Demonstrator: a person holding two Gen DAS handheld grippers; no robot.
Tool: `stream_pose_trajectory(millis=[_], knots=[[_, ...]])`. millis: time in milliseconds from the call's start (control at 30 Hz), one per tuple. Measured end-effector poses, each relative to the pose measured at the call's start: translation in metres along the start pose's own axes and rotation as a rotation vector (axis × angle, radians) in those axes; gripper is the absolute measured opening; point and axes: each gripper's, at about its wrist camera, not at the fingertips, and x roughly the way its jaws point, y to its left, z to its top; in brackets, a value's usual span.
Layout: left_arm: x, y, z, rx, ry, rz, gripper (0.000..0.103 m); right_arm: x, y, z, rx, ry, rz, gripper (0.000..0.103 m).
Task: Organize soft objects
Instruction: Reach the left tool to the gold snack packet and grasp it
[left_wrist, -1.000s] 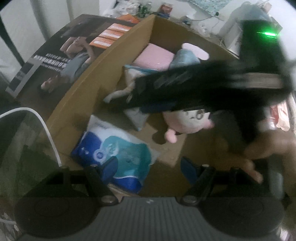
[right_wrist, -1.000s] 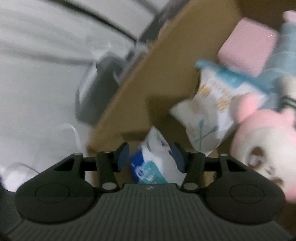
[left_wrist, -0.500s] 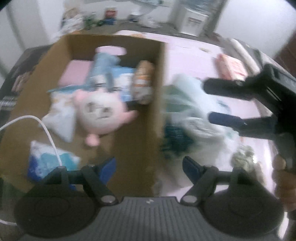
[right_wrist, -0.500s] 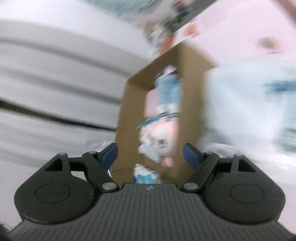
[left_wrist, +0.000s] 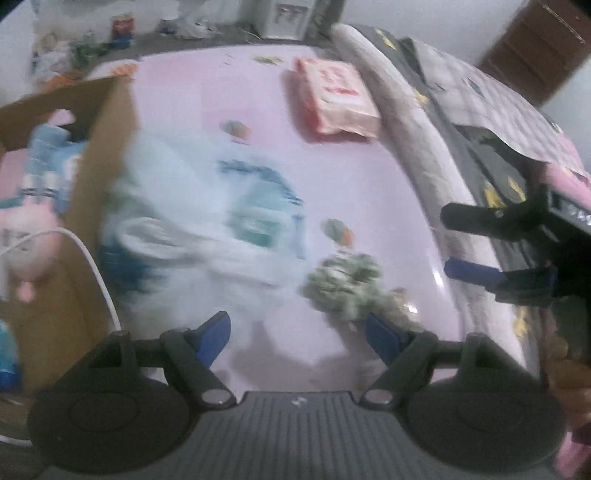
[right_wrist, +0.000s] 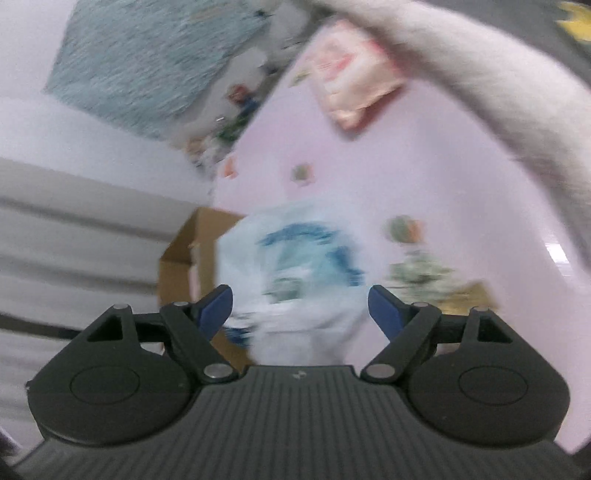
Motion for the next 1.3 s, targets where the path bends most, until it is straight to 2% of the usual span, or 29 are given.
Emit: stream_pose_trajectory(millis=[167,333,533,733,800,833,900,933,1100,1300], knots=[[0.027,-0.043,-0.008,0.017,0.06,-0.04,0.081,-0.021,-0.056,0.003,0.07,-0.02,-0.078,0.081],[0.055,-0.071,-0.011,0.031,0.105,-0.073,0.081,-0.014,-0.094,0.0,0.122,0.041,-0.137,0.081],[0.101,-0.084,-0.007,-0.032,0.192,-0.109,0.064,-0.003,-0.114,-0.002,0.158,0.115,-0.153,0.072],[0.132,-0.087,-0.003,-0.061,0.238,-0.079,0.059,0.012,-0.121,0.002,0.184,0.146,-0.137,0.071],[0.14,-0.085,-0.002,-0.076,0.25,-0.075,0.054,0.018,-0.123,0.003,0.193,0.155,-0.134,0.071],[0.143,-0.084,-0.002,-0.083,0.256,-0.077,0.052,0.02,-0.124,0.004,0.197,0.159,-0.137,0.071],[0.146,-0.081,-0.001,-0.091,0.261,-0.113,0.034,0.023,-0.127,0.005,0.206,0.166,-0.136,0.071],[0.146,-0.081,-0.001,-0.09,0.259,-0.131,0.034,0.025,-0.129,0.006,0.217,0.167,-0.127,0.071],[0.139,-0.085,0.003,-0.034,0.237,-0.119,0.027,0.031,-0.131,0.008,0.238,0.177,-0.099,0.071],[0.115,-0.085,0.011,-0.008,0.201,-0.135,0.026,0.038,-0.118,0.007,0.221,0.193,-0.097,0.071]])
